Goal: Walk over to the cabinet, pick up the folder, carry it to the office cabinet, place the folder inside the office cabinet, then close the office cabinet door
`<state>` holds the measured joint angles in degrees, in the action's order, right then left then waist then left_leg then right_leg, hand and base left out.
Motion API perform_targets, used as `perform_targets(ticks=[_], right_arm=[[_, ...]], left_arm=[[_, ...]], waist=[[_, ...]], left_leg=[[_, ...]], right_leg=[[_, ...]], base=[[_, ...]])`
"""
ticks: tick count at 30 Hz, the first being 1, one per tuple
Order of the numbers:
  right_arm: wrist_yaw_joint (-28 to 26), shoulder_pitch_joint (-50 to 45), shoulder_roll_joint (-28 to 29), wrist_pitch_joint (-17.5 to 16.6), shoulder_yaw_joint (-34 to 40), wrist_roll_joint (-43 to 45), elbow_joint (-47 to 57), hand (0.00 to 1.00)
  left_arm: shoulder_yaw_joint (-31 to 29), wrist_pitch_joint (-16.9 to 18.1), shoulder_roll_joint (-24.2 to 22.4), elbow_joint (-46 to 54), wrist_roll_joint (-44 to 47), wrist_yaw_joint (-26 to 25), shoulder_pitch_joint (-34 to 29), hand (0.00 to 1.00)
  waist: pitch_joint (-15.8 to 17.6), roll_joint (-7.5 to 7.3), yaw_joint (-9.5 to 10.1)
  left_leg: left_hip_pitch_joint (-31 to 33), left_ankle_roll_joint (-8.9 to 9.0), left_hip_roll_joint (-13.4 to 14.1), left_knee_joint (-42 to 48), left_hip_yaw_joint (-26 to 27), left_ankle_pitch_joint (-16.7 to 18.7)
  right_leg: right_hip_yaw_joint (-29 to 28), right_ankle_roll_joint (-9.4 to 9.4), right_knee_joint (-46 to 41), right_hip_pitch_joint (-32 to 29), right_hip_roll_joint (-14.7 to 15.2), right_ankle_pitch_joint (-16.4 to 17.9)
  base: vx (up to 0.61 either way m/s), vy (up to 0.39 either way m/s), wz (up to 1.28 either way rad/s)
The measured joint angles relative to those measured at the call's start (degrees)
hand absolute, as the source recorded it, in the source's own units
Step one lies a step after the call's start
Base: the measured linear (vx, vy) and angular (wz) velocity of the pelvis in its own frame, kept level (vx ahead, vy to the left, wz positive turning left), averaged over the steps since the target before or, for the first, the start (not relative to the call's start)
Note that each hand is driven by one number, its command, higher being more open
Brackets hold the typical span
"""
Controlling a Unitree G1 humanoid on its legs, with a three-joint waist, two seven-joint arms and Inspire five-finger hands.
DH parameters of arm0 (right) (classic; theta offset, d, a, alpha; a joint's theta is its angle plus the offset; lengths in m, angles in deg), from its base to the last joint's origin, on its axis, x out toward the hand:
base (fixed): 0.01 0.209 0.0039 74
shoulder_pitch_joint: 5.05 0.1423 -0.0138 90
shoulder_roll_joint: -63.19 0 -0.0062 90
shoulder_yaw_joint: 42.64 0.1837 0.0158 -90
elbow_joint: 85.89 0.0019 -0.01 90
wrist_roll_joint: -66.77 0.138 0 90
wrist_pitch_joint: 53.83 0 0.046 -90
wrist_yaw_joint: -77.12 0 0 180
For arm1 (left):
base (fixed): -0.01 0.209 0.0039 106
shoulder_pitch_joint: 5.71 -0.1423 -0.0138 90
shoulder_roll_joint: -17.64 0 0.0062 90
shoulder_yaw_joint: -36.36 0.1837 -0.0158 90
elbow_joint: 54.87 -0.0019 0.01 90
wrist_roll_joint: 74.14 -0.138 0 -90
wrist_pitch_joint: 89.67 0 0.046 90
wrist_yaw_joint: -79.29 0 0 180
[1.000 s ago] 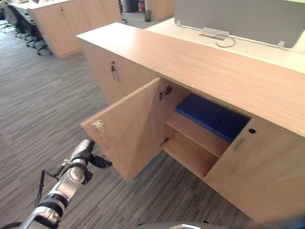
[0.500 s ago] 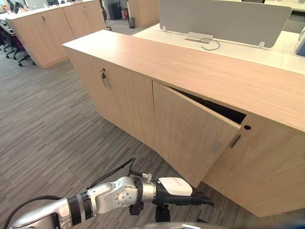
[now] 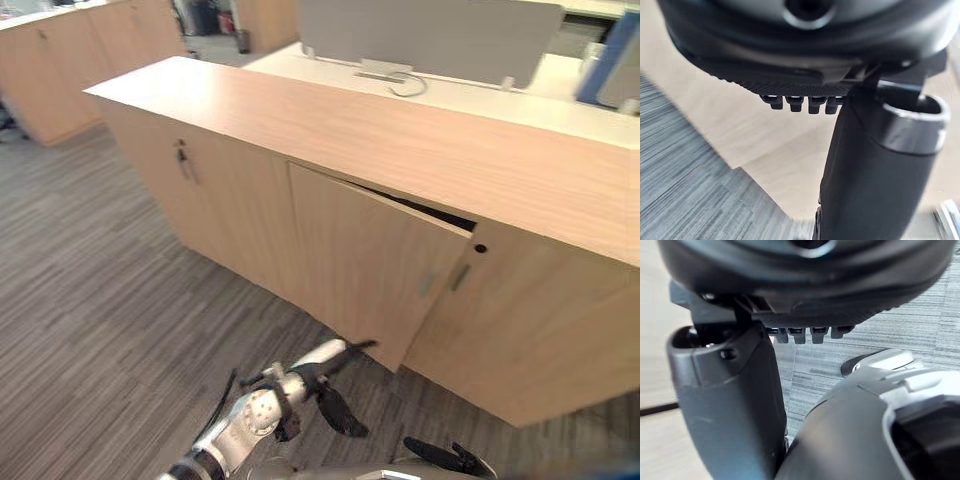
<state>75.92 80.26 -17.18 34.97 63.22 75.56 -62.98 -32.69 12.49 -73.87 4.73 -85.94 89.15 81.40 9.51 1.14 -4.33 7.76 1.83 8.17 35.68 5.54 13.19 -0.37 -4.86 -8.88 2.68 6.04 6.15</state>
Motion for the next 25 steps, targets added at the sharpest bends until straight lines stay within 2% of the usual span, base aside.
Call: perform_targets(ticks=[1,2,3,4,5,7,9,11,12,14,16,17,19,20,25], right_arm=[[0.3,0.0,-0.2,0.2,1.4,0.0,0.0,1.00],[0.4,-0.1,-0.3,0.3,1.8,0.0,0.0,1.00],[0.7,0.0,-0.2,0.4,2.2,0.0,0.2,1.00],[1.1,-0.4,0.9,0.5,2.0,0.0,1.6,1.00],[1.3,-1.0,1.6,0.4,2.0,0.0,2.6,1.00],[1.9,-1.8,2.0,0.5,-0.4,-0.1,4.3,1.00],[2.1,-1.7,1.8,0.6,-2.2,-0.2,5.4,1.00],[2.3,-1.2,1.6,0.5,-3.6,0.1,7.2,1.00],[2.4,-1.1,1.7,0.5,-3.9,0.2,8.1,1.00],[2.5,-1.2,1.7,0.5,-3.6,0.2,8.4,1.00],[2.5,-1.5,1.6,0.4,-2.3,0.3,7.7,1.00],[2.5,-1.7,1.6,0.5,-0.9,0.3,6.9,1.00],[2.7,-1.5,1.6,0.5,0.3,0.3,5.8,1.00],[2.8,-1.2,1.7,0.5,0.9,0.3,5.0,1.00],[3.4,0.4,1.9,1.1,0.9,0.2,2.4,1.00]], left_arm=[[-7.9,-1.4,-3.4,-4.2,5.0,-1.3,-1.7,1.00],[-11.7,-2.2,-4.9,-6.4,8.0,-2.0,-2.1,1.00],[-19.2,-2.9,-7.3,-10.8,13.4,-4.4,-2.6,1.00],[-25.8,-3.8,-8.7,-15.2,17.2,-6.9,-2.8,1.00],[-28.4,-4.0,-8.7,-16.7,18.5,-8.1,-3.1,1.00],[-37.4,-4.5,-9.8,-21.9,20.3,-11.0,-6.1,1.00],[-41.5,-5.3,-11.5,-25.5,21.0,-12.3,-8.5,1.00],[-43.9,-6.2,-13.2,-27.4,23.5,-12.2,-10.5,1.00],[-43.9,-6.4,-13.5,-27.7,25.5,-12.1,-11.3,1.00],[-44.2,-6.4,-14.1,-28.4,28.4,-11.4,-11.2,1.00],[-45.0,-6.4,-15.1,-29.0,30.4,-10.7,-10.7,1.00],[-45.0,-6.3,-15.6,-29.8,30.4,-10.5,-9.5,1.00],[-44.8,-6.3,-16.6,-29.9,30.3,-10.3,-7.5,1.00],[-44.1,-6.3,-17.1,-29.9,29.9,-10.3,-6.1,1.00],[-33.5,-6.3,-15.0,-29.8,24.8,-10.9,-1.2,1.00]], waist=[[0.1,0.11,0.87],[0.1,0.19,1.12],[0.3,0.74,1.70],[0.3,-0.54,2.14],[0.3,-0.78,2.23],[-0.4,-2.01,3.33],[-0.5,-2.09,4.33],[-1.0,-1.88,5.53],[-1.4,-1.81,5.66],[-2.3,-1.29,5.56],[-4.0,0.08,5.15],[-5.2,0.85,4.93],[-5.9,1.42,4.78],[-6.1,1.83,4.67],[-6.4,1.10,3.96]], left_leg=[[-0.7,1.67,-3.6,-4.9,-7.4,1.6],[-1.1,2.16,-5.5,-8.0,-11.4,1.7],[-2.6,0.70,-7.5,-13.5,-16.8,-0.1],[-3.9,0.34,-7.8,-14.7,-14.7,0.3],[-3.9,0.13,-7.8,-14.7,-13.8,0.6],[-5.6,-0.49,-7.1,-14.8,-8.6,2.0],[-8.7,-0.55,-6.8,-16.8,-3.6,2.5],[-10.9,-0.60,-6.4,-19.1,1.4,2.4],[-11.4,-0.58,-6.3,-20.0,3.7,2.4],[-12.8,-0.55,-6.5,-21.5,5.1,2.3],[-13.9,-0.31,-6.5,-23.5,5.3,2.0],[-14.8,0.12,-6.5,-25.0,5.1,1.2],[-16.0,0.21,-6.3,-26.8,4.8,0.3],[-16.7,0.23,-6.2,-27.5,4.8,0.2],[-16.8,0.18,-5.9,-27.8,4.9,0.2]], right_leg=[[-3.1,0.14,-0.6,-1.6,0.0,-0.2],[-4.3,-0.07,-0.9,-2.2,-0.1,-0.3],[-6.7,-0.55,-1.2,-3.3,-0.8,-0.4],[-8.1,-0.84,-1.0,-3.5,-0.5,-0.3],[-8.5,-1.01,-0.7,-3.5,-0.4,-0.4],[-11.7,-1.62,-1.7,-4.6,-0.4,-0.5],[-13.7,-1.74,-3.0,-5.3,-0.5,-0.5],[-12.8,-1.75,-6.2,-8.3,-0.7,-0.5],[-9.3,-1.75,-8.0,-10.1,-0.4,-0.5],[-5.9,-1.73,-7.6,-10.2,0.0,-0.5],[-5.7,-2.19,-4.6,-8.7,-0.1,-1.2],[-5.0,-2.19,-1.3,-7.0,-0.1,-2.7],[-4.2,-2.03,4.0,-3.9,-0.3,-5.1],[-4.0,-2.02,7.1,-2.1,-0.4,-6.5],[-4.1,-1.24,13.7,0.6,-1.2,-10.3]], base=[[0.05,0.079,-1.22],[0.06,0.144,-1.21],[0.07,0.153,-0.98],[0.09,0.147,-0.84],[0.15,0.149,-0.69],[0.21,0.185,-0.97],[0.18,0.147,-1.17],[0.15,0.123,-1.33],[0.17,0.111,-1.10],[0.14,0.069,-0.53],[0.13,0.065,-0.14],[0.13,0.049,0.08],[0.11,0.029,0.09],[0.06,0.002,-0.03],[0.00,-0.029,-0.08]])
